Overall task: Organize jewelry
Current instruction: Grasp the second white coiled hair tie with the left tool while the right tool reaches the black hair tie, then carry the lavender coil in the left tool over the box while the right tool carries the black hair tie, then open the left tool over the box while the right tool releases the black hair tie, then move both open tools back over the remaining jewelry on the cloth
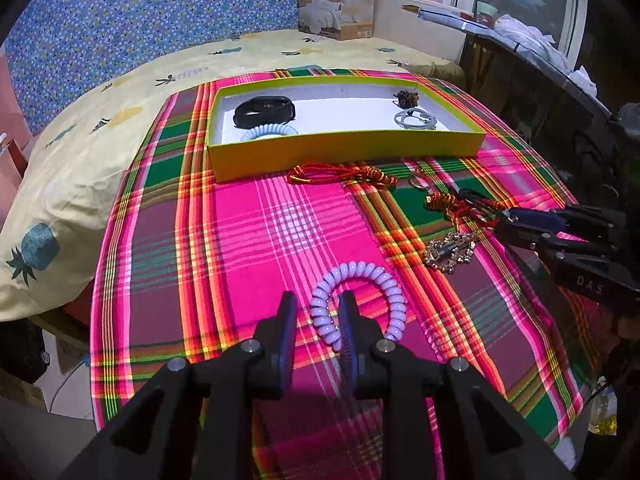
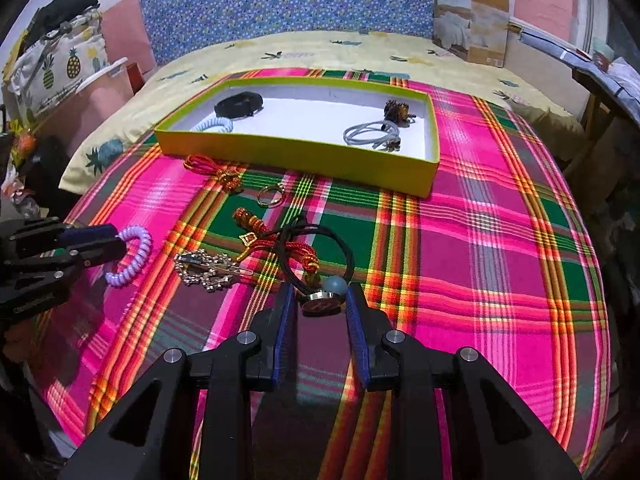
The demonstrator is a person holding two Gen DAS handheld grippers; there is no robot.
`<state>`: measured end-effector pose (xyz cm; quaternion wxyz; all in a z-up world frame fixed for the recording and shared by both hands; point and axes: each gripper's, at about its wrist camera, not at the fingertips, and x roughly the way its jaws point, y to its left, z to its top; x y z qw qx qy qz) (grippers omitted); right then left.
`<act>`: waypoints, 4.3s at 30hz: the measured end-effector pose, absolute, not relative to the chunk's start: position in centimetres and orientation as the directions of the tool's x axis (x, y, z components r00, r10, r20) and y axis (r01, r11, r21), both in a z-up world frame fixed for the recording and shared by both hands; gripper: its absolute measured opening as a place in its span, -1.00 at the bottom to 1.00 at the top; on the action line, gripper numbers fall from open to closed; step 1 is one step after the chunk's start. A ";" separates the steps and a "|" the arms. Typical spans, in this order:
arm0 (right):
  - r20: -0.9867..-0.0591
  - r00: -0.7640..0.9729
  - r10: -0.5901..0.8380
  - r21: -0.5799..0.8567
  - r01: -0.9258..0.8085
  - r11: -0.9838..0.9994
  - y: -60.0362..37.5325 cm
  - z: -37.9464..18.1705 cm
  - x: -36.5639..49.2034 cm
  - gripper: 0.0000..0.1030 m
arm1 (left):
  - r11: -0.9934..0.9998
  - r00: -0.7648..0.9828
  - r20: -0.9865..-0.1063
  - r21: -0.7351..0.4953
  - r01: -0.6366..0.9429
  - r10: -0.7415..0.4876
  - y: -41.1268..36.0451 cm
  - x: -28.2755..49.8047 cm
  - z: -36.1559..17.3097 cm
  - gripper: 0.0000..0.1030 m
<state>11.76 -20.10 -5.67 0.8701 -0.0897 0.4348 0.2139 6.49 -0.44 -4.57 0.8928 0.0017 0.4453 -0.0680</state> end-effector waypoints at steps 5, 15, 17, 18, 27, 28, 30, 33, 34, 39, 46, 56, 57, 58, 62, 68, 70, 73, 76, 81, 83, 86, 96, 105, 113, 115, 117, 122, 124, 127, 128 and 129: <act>-0.790 0.530 0.308 0.046 -0.451 0.892 -20.2 -5.7 11.9 -0.50 | 0.991 0.609 -0.787 -0.027 0.130 -0.101 -0.8 6.4 -4.6 -0.56; -0.773 0.548 0.318 0.050 -0.448 0.893 -20.5 -5.1 11.1 -0.62 | 0.992 0.615 -0.782 -0.037 0.119 -0.103 -0.7 6.4 -4.6 -0.81; -0.767 0.555 0.322 0.054 -0.445 0.894 -20.6 -4.9 10.8 -0.62 | 0.992 0.614 -0.781 -0.054 0.116 -0.114 -0.5 6.3 -4.5 -0.81; -0.764 0.558 0.325 0.056 -0.444 0.894 -20.7 -4.7 10.7 -0.62 | 0.992 0.614 -0.781 -0.060 0.115 -0.118 -0.5 6.3 -4.5 -0.81; -0.719 0.606 0.340 0.067 -0.426 0.902 -21.6 -2.7 9.3 -0.62 | 0.990 0.642 -0.754 -0.088 0.110 -0.138 0.0 5.4 -3.1 -0.81; -0.715 0.610 0.341 0.068 -0.425 0.903 -21.7 -2.5 9.2 -0.62 | 0.990 0.646 -0.750 -0.092 0.110 -0.141 0.0 5.3 -2.8 -0.81; -0.706 0.619 0.344 0.070 -0.422 0.904 -21.8 -2.1 9.0 -0.62 | 0.989 0.654 -0.742 -0.097 0.111 -0.146 0.1 5.1 -2.4 -0.81; -0.693 0.629 0.353 0.077 -0.422 0.903 -21.8 -1.5 8.8 -0.62 | 0.988 0.666 -0.730 -0.104 0.111 -0.152 0.2 4.9 -1.7 -0.81; -0.688 0.632 0.357 0.080 -0.422 0.903 -21.8 -1.3 8.7 -0.62 | 0.988 0.669 -0.727 -0.107 0.110 -0.153 0.3 4.9 -1.5 -0.81; -0.676 0.639 0.367 0.089 -0.423 0.902 -21.5 -0.8 8.6 -0.62 | 0.988 0.679 -0.718 -0.110 0.108 -0.154 0.4 4.9 -0.8 -0.81; -0.666 0.644 0.377 0.100 -0.424 0.900 -21.4 -0.3 8.9 -0.61 | 0.987 0.683 -0.713 -0.119 0.108 -0.160 0.4 5.6 -0.4 -0.81; -0.642 0.661 0.390 0.102 -0.431 0.897 -21.1 0.8 10.8 -0.61 | 0.987 0.712 -0.684 -0.113 0.111 -0.158 0.5 8.4 1.6 -0.81; -0.640 0.662 0.390 0.101 -0.431 0.897 -21.0 0.9 11.2 -0.61 | 0.987 0.715 -0.681 -0.113 0.111 -0.158 0.5 8.8 1.8 -0.81; -0.638 0.663 0.390 0.100 -0.432 0.896 -21.0 1.0 11.5 -0.61 | 0.988 0.717 -0.679 -0.111 0.110 -0.156 0.4 9.1 1.9 -0.81; -0.637 0.665 0.391 0.097 -0.434 0.896 -20.7 1.2 13.1 -0.61 | 0.989 0.721 -0.676 -0.101 0.113 -0.151 0.3 11.2 2.4 -0.81; -0.637 0.669 0.384 0.085 -0.433 0.897 -20.1 1.2 16.0 -0.61 | 0.988 0.715 -0.682 -0.098 0.121 -0.155 0.1 14.1 2.3 -0.81; -0.642 0.665 0.382 0.084 -0.433 0.897 -19.8 1.0 17.0 -0.61 | 0.988 0.712 -0.684 -0.098 0.122 -0.156 0.1 15.1 2.1 -0.81; -0.652 0.658 0.377 0.082 -0.434 0.897 -19.5 0.5 18.6 -0.61 | 0.987 0.706 -0.690 -0.102 0.125 -0.161 -0.1 16.7 1.7 -0.81; -0.667 0.646 0.371 0.080 -0.432 0.898 -19.0 -0.1 20.4 -0.61 | 0.987 0.698 -0.698 -0.104 0.125 -0.162 -0.2 18.3 1.3 -0.81; -0.691 0.629 0.356 0.080 -0.423 0.903 -18.5 -1.1 23.3 -0.61 | 0.987 0.687 -0.709 -0.103 0.121 -0.158 -0.2 21.4 0.6 -0.81; -0.702 0.623 0.345 0.078 -0.415 0.907 -18.4 -1.6 24.7 -0.61 | 0.987 0.682 -0.714 -0.109 0.118 -0.160 -0.1 22.6 0.3 -0.81; -0.713 0.616 0.335 0.079 -0.405 0.911 -18.3 -2.1 26.1 -0.61 | 0.986 0.668 -0.726 -0.115 0.117 -0.164 -0.3 24.1 -0.3 -0.81; -0.766 0.573 0.291 0.060 -0.387 0.920 -17.6 -4.0 28.9 -0.61 | 0.989 0.625 -0.767 -0.091 0.119 -0.146 -1.1 27.5 -2.4 -0.81; -0.788 0.547 0.282 0.073 -0.372 0.925 -18.0 -4.6 29.6 -0.60 | 0.988 0.604 -0.784 -0.092 0.121 -0.147 -1.4 28.4 -3.7 -0.79; -0.791 0.544 0.280 0.054 -0.394 0.918 -17.4 -4.4 28.9 -0.36 | 0.987 0.604 -0.782 -0.091 0.134 -0.154 -1.5 28.0 -3.4 -0.64; -0.790 0.546 0.281 0.051 -0.398 0.916 -17.3 -4.2 28.5 -0.34 | 0.987 0.609 -0.778 -0.093 0.133 -0.156 -1.4 27.6 -3.1 -0.64; -0.786 0.549 0.283 0.050 -0.401 0.915 -17.4 -4.0 28.0 -0.34 | 0.987 0.618 -0.771 -0.091 0.133 -0.154 -1.3 27.2 -2.7 -0.64; -0.768 0.568 0.294 0.052 -0.403 0.914 -17.7 -2.7 26.4 -0.34 | 0.987 0.640 -0.752 -0.099 0.126 -0.157 -0.7 25.6 -1.2 -0.64; -0.760 0.576 0.302 0.057 -0.404 0.913 -18.0 -2.1 25.6 -0.34 | 0.987 0.650 -0.743 -0.104 0.126 -0.161 -0.5 24.6 -0.6 -0.64; -0.744 0.590 0.314 0.060 -0.409 0.911 -18.4 -1.1 23.8 -0.34 | 0.986 0.665 -0.728 -0.107 0.127 -0.165 -0.1 22.8 0.3 -0.64; -0.738 0.594 0.319 0.062 -0.411 0.909 -18.6 -0.8 23.2 -0.34 | 0.986 0.669 -0.725 -0.107 0.126 -0.164 0.0 22.3 0.5 -0.64; -0.735 0.596 0.321 0.063 -0.412 0.909 -18.7 -0.6 22.7 -0.34 | 0.986 0.672 -0.722 -0.109 0.124 -0.164 0.2 21.5 0.7 -0.64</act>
